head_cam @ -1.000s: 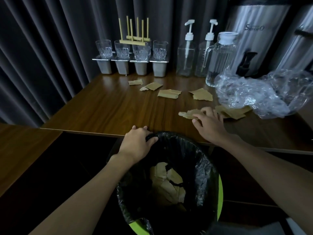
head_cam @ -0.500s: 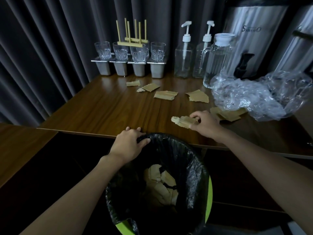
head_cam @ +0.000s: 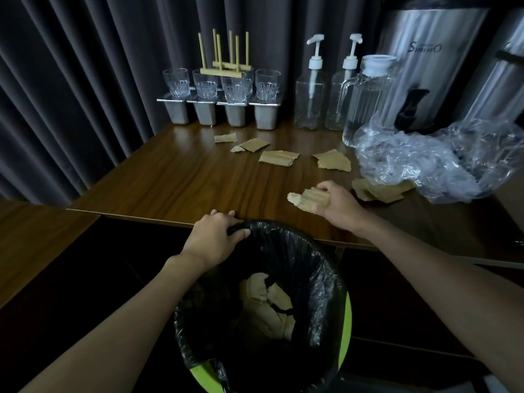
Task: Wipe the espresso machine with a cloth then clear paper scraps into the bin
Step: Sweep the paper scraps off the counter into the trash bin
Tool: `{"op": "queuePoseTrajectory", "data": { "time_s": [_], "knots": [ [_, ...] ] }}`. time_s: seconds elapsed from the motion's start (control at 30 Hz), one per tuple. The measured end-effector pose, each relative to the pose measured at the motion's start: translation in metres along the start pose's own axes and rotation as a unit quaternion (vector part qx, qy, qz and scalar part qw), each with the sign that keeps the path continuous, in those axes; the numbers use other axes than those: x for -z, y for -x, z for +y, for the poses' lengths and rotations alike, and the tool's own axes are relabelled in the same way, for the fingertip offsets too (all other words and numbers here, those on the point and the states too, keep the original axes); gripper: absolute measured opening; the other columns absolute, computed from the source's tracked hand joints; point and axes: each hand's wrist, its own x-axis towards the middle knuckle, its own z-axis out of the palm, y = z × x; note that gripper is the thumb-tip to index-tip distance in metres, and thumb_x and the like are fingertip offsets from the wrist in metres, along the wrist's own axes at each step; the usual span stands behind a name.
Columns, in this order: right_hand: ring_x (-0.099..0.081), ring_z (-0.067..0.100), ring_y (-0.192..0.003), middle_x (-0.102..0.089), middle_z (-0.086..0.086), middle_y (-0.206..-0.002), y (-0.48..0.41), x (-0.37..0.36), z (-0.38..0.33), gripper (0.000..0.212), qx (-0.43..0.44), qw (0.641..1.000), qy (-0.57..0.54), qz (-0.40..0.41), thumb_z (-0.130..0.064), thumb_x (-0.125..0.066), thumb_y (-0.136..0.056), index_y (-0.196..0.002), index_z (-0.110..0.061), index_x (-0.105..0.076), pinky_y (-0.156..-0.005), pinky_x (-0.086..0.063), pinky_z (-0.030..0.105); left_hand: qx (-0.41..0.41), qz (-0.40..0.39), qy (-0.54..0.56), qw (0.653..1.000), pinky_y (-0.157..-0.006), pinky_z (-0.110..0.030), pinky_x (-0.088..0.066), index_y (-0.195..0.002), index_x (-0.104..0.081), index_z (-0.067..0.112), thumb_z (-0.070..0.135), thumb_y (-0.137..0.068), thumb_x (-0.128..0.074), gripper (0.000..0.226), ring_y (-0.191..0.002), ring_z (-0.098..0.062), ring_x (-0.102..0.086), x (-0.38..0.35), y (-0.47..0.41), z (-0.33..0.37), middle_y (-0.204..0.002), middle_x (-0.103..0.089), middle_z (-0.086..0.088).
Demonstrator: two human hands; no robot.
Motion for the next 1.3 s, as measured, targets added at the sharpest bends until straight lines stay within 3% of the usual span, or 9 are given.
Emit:
{"op": "queuePoseTrajectory", "data": {
  "time_s": [0.17,0.23,0.33,0.43,0.5,0.67,0.8,1.03,1.3],
  "knots": [
    [-0.068,0.008,-0.092,-0.07,0.001,-0.108,0.017,0.017,-0.013,0.029,0.007,0.974,-0.222,-0.051,-0.011,-0.068,-0.089,-0.117,-0.018,-0.064,-0.072,-0.051,0.015,-0.012,0.023,0.012,1.0,-0.123,-0.039,-0.023,-0.118,-0.071,0.026,0.041,-0.096,-0.063,0.028,-0.142,-0.027,-0.043,0.002,0.001,0.003,-0.142,-0.059,-0.006],
    [-0.07,0.01,-0.096,-0.074,0.002,-0.106,0.028,0.024,-0.018,0.027,0.019,0.949,-0.284,-0.14,-0.012,-0.07,-0.088,-0.113,-0.021,-0.066,-0.074,-0.053,0.016,-0.014,0.025,0.01,1.0,-0.119,-0.039,-0.027,-0.116,-0.072,0.026,0.04,-0.096,-0.063,0.026,-0.14,-0.026,-0.045,0.003,0.002,0.004,-0.138,-0.062,-0.004],
    [-0.068,0.01,-0.102,-0.073,0.0,-0.108,0.036,0.026,-0.022,0.031,0.056,0.937,-0.238,-0.249,-0.02,-0.07,-0.089,-0.12,-0.018,-0.065,-0.081,-0.053,0.018,-0.014,0.018,0.007,1.0,-0.114,-0.039,-0.036,-0.116,-0.072,0.026,0.041,-0.096,-0.063,0.027,-0.139,-0.022,-0.047,0.004,0.001,0.004,-0.136,-0.064,-0.003],
    [-0.064,0.008,-0.106,-0.069,-0.003,-0.115,0.03,0.018,-0.02,0.032,0.066,0.967,-0.193,-0.154,-0.025,-0.065,-0.093,-0.124,-0.02,-0.063,-0.09,-0.053,0.024,-0.012,0.011,0.003,1.0,-0.118,-0.039,-0.032,-0.12,-0.071,0.025,0.041,-0.097,-0.062,0.03,-0.143,-0.02,-0.043,0.005,0.001,0.003,-0.143,-0.059,-0.005],
    [-0.053,0.007,-0.123,-0.057,-0.004,-0.135,0.019,0.012,-0.012,0.04,0.065,0.981,-0.157,-0.09,-0.026,-0.06,-0.096,-0.136,-0.021,-0.053,-0.101,-0.044,0.026,-0.007,0.007,-0.002,1.0,-0.119,-0.038,-0.027,-0.123,-0.069,0.026,0.043,-0.097,-0.061,0.032,-0.144,-0.022,-0.04,0.005,0.001,0.003,-0.148,-0.054,-0.004],
    [-0.021,0.018,-0.146,-0.023,-0.001,-0.16,-0.019,-0.01,0.013,0.06,0.037,0.998,-0.006,-0.04,-0.037,-0.051,-0.099,-0.152,-0.02,-0.027,-0.115,-0.025,0.037,-0.004,0.009,-0.008,1.0,-0.111,-0.034,-0.036,-0.126,-0.069,0.025,0.042,-0.097,-0.062,0.035,-0.141,-0.021,-0.043,0.008,0.0,0.004,-0.147,-0.055,-0.002],
    [-0.022,0.022,-0.147,-0.025,0.006,-0.159,-0.047,-0.024,0.02,0.059,0.038,0.992,0.099,0.069,-0.039,-0.045,-0.1,-0.151,-0.014,-0.028,-0.117,-0.026,0.042,0.009,-0.002,-0.019,1.0,-0.117,-0.036,-0.027,-0.133,-0.064,0.027,0.045,-0.097,-0.06,0.04,-0.147,-0.023,-0.035,0.008,0.0,0.004,-0.153,-0.048,0.002],
    [-0.01,0.027,-0.148,-0.017,0.01,-0.159,-0.089,-0.024,0.024,0.059,-0.015,0.965,0.237,0.107,-0.047,-0.028,-0.099,-0.151,-0.018,-0.021,-0.12,-0.01,0.047,0.016,-0.005,-0.025,1.0,-0.116,-0.038,-0.029,-0.13,-0.065,0.032,0.047,-0.097,-0.059,0.037,-0.147,-0.026,-0.034,0.008,-0.001,0.005,-0.153,-0.047,0.005],
    [-0.034,0.028,-0.134,-0.041,0.009,-0.144,-0.092,-0.026,0.022,0.054,-0.04,0.955,0.279,0.089,-0.049,-0.021,-0.098,-0.141,-0.018,-0.035,-0.108,-0.024,0.052,0.013,-0.007,-0.03,0.999,-0.117,-0.038,-0.029,-0.131,-0.065,0.033,0.047,-0.097,-0.059,0.038,-0.148,-0.026,-0.032,0.008,-0.002,0.005,-0.154,-0.047,0.005]
  ]
}}
